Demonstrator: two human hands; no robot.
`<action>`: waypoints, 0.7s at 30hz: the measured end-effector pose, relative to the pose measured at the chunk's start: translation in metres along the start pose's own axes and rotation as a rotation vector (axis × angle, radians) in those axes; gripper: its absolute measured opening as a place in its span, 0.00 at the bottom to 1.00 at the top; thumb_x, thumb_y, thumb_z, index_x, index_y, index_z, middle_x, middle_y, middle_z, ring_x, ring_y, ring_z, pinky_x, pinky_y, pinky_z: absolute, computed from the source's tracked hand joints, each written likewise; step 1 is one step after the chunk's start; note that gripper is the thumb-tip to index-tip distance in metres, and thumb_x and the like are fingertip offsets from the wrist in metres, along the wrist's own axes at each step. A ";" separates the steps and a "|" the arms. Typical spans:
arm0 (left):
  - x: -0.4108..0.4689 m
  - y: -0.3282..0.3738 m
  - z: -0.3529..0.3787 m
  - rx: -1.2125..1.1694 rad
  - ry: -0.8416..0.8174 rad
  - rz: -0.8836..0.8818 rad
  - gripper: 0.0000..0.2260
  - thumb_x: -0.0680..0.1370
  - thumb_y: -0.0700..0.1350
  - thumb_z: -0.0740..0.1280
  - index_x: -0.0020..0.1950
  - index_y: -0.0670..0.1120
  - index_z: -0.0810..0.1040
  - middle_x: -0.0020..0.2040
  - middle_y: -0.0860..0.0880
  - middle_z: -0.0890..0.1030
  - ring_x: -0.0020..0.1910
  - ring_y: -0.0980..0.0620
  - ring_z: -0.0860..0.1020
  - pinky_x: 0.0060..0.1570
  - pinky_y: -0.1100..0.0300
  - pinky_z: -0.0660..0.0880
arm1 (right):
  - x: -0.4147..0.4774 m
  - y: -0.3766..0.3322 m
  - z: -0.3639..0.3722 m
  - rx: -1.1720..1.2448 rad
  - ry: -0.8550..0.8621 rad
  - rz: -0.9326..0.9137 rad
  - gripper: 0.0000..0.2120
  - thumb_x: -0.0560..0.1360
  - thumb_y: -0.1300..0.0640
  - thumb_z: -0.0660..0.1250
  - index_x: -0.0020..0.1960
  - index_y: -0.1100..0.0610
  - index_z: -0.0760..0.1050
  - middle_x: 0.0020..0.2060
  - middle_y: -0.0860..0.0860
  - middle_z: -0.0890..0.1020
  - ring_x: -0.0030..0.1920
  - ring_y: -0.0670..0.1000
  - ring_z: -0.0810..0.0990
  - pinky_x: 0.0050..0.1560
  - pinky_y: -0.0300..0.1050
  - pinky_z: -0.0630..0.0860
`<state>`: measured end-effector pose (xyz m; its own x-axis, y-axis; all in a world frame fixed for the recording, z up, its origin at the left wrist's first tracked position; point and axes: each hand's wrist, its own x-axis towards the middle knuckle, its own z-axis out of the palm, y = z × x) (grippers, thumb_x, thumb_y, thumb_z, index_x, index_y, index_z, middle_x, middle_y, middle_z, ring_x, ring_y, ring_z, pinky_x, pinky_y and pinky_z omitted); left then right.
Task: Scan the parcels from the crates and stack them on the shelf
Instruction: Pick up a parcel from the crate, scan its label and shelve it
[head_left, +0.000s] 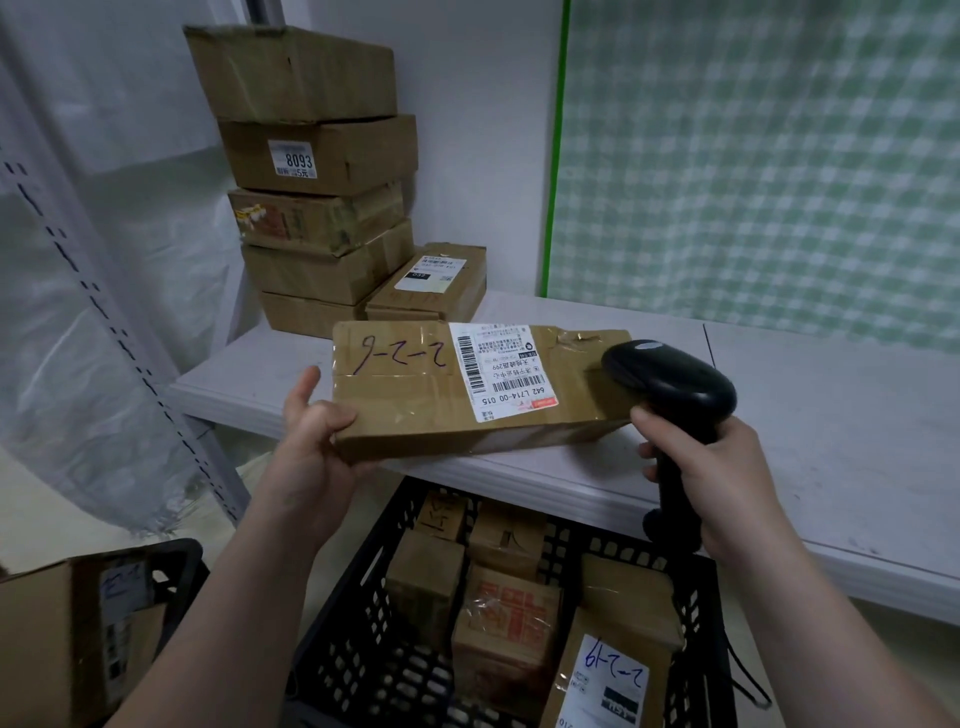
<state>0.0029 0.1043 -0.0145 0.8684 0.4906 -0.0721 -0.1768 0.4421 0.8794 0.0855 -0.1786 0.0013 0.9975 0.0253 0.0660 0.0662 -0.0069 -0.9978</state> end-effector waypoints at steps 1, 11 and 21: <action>0.001 0.000 -0.001 0.001 0.012 0.026 0.39 0.64 0.40 0.61 0.76 0.55 0.60 0.67 0.41 0.71 0.58 0.41 0.75 0.53 0.42 0.74 | -0.002 -0.001 0.001 -0.025 -0.018 0.000 0.06 0.71 0.56 0.74 0.45 0.54 0.79 0.35 0.56 0.81 0.34 0.51 0.79 0.36 0.43 0.75; -0.001 -0.003 0.003 0.144 0.044 0.080 0.45 0.60 0.33 0.61 0.76 0.55 0.58 0.70 0.37 0.68 0.58 0.43 0.74 0.48 0.51 0.73 | -0.015 0.005 0.013 -0.223 -0.252 0.032 0.08 0.70 0.55 0.74 0.47 0.56 0.80 0.29 0.52 0.80 0.30 0.47 0.79 0.33 0.40 0.77; -0.002 -0.003 0.004 0.166 0.024 0.086 0.39 0.70 0.26 0.57 0.77 0.55 0.58 0.69 0.38 0.69 0.58 0.43 0.74 0.48 0.51 0.73 | -0.016 0.004 0.013 -0.284 -0.263 0.001 0.07 0.70 0.54 0.73 0.46 0.56 0.80 0.28 0.50 0.80 0.31 0.46 0.80 0.35 0.40 0.77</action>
<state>0.0035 0.0990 -0.0155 0.8419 0.5396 -0.0025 -0.1693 0.2685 0.9483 0.0691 -0.1663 -0.0043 0.9597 0.2801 0.0234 0.1058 -0.2826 -0.9534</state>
